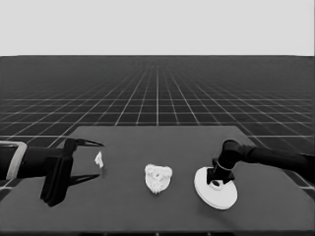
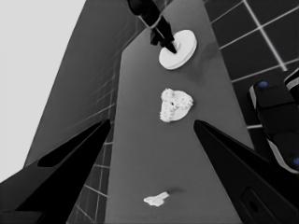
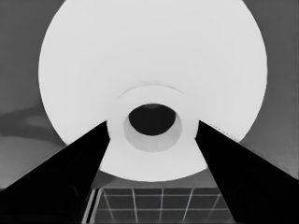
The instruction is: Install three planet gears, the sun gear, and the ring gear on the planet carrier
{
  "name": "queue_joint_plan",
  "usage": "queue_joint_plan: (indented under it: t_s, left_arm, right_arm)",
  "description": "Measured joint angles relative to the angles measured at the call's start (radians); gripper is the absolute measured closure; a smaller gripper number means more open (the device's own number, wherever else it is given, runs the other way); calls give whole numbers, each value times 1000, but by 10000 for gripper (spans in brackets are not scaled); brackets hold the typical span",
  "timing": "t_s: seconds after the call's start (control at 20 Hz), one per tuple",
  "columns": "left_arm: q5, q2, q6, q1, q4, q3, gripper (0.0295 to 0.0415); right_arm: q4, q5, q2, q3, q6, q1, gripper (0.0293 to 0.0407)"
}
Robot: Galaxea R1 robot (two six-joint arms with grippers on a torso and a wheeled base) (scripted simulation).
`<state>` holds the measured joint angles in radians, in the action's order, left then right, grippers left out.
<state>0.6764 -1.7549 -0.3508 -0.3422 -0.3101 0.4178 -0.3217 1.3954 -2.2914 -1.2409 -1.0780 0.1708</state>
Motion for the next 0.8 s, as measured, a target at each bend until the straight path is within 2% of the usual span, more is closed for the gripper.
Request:
queue_joint_plan:
  t_s: [0.3, 0.35, 0.45, 0.55, 0.8]
  left_arm:
    - [0, 0, 0, 0, 0, 0, 326]
    - [0, 0, 0, 0, 0, 0, 326]
    - [0, 0, 0, 0, 0, 0, 326]
    - [0, 0, 0, 0, 0, 0, 326]
    - [0, 0, 0, 0, 0, 0, 326]
  right_arm:
    - [0, 0, 0, 0, 0, 0, 351]
    - [70, 52, 28, 65, -22, -75, 351]
    - [150, 95, 45, 102, -34, -175, 351]
    - [179, 109, 48, 107, -35, -208, 351]
    - [194, 116, 48, 107, -35, -224, 351]
